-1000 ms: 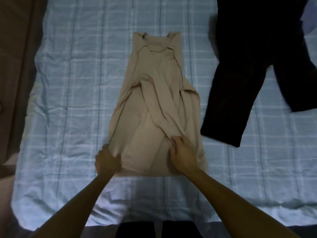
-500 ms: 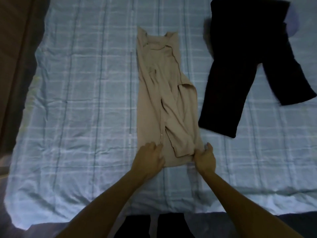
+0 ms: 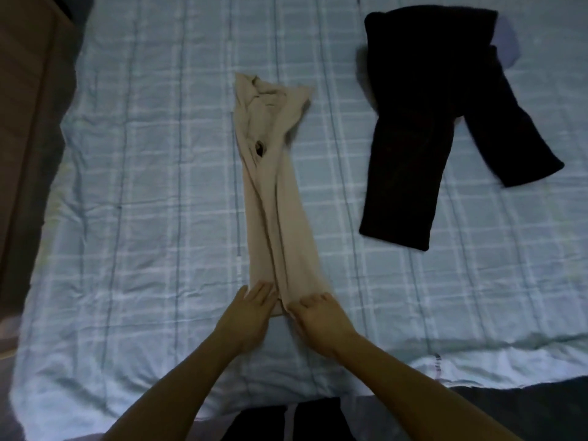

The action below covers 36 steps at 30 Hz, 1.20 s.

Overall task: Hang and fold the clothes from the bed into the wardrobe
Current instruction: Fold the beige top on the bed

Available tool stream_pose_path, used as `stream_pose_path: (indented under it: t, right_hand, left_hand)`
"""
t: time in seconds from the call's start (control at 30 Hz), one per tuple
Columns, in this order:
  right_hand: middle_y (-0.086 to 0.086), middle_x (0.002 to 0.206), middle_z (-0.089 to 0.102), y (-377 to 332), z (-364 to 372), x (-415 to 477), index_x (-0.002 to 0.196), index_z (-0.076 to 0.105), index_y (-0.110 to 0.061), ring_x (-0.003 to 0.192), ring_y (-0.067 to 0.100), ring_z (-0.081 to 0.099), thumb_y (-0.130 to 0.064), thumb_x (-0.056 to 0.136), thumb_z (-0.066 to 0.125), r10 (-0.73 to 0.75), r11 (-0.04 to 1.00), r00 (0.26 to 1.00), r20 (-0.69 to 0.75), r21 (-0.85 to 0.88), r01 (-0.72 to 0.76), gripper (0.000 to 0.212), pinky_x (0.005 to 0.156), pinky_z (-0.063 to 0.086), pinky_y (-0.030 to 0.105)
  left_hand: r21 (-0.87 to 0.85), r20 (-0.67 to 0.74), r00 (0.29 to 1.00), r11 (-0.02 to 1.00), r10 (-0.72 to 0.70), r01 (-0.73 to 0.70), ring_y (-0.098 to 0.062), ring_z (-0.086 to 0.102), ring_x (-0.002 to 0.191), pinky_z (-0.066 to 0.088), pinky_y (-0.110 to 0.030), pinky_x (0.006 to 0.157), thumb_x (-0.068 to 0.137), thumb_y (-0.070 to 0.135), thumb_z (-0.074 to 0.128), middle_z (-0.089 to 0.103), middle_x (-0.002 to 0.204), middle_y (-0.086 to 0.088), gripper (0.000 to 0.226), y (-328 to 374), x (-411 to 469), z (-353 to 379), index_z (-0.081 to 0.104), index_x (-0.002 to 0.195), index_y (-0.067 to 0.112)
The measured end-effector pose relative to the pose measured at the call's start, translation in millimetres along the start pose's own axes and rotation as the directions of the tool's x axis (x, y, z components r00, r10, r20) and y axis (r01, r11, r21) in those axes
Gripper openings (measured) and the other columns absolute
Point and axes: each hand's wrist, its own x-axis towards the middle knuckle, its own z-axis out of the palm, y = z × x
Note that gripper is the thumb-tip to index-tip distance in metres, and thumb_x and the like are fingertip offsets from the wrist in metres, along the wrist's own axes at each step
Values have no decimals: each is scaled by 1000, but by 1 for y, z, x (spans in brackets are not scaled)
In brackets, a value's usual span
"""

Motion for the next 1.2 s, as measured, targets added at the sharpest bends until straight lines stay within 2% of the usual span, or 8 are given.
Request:
stream_pose_path:
  t: [0.07, 0.2, 0.47, 0.73, 0.9, 1.07, 1.13, 1.2]
  right_hand:
    - [10, 95, 66, 9, 8, -8, 108, 63, -16, 85, 30, 60, -43, 89, 27, 87, 993, 990, 110, 64, -95, 49, 75, 43, 36]
    - [5, 96, 58, 26, 10, -21, 101, 64, -19, 86, 24, 56, -41, 90, 41, 109, 993, 986, -127, 46, -104, 34, 73, 48, 35]
    - [14, 135, 52, 34, 40, 6, 132, 51, -11, 125, 32, 46, -32, 72, 53, -5, 989, 999, -51, -149, -3, 64, 102, 42, 43]
    - [3, 98, 66, 28, 41, 29, 112, 65, -16, 75, 24, 62, -10, 69, 45, 59, 982, 967, -247, -162, -101, 48, 53, 47, 29]
    - [5, 95, 67, 20, -15, 39, 106, 66, -17, 81, 26, 64, -14, 71, 68, 133, 990, 981, 145, -59, -125, 36, 60, 50, 31]
    - [9, 81, 63, 2, -83, 40, 75, 62, -10, 82, 27, 63, -26, 79, 59, 182, 921, 782, 596, 175, -347, 17, 64, 46, 28]
    - [9, 84, 65, 5, -108, 46, 75, 61, -13, 81, 25, 62, -28, 78, 60, 244, 897, 848, 470, 224, -382, 15, 65, 47, 29]
    - [9, 92, 66, 11, -119, 59, 89, 64, -13, 86, 27, 62, -27, 79, 60, 332, 922, 940, 77, 183, -341, 17, 70, 49, 32]
  left_hand:
    - [9, -22, 1000, 1000, -13, 13, -28, 62, 110, 52, -44, 85, 67, 25, 66, 63, 122, -13, 55, 0, -6, 4, 64, 119, 8]
    - [-109, -127, 989, 992, -82, 68, -31, 61, 105, 51, -42, 88, 74, 23, 41, 61, 118, -16, 54, 10, -5, 7, 53, 123, 4]
    - [-63, -189, 981, 997, -44, 33, -36, 41, 130, 35, -57, 103, 61, 50, 68, 43, 143, -16, 89, 21, 18, 32, 41, 138, 14]
    - [85, -439, 899, 995, -1, 42, -35, 60, 105, 52, -45, 86, 82, 17, 38, 62, 121, -16, 45, 8, 46, 39, 49, 125, 12]
    - [-252, -251, 966, 968, -55, -10, -26, 66, 74, 51, -27, 63, 71, 18, 41, 68, 93, -8, 41, 16, 34, 8, 57, 109, 15]
    - [-585, 166, 986, 807, 28, 76, -23, 59, 79, 37, -21, 61, 78, 30, 46, 68, 92, -16, 24, 14, 14, -71, 59, 74, 10]
    - [-679, 60, 997, 730, -50, 77, -17, 56, 70, 35, -18, 57, 76, 28, 49, 68, 83, -14, 20, 3, 14, -101, 58, 69, 12]
    - [-671, -158, 953, 737, -258, 88, -19, 60, 78, 37, -22, 62, 82, 24, 52, 67, 87, -7, 16, -14, 18, -121, 65, 86, 16]
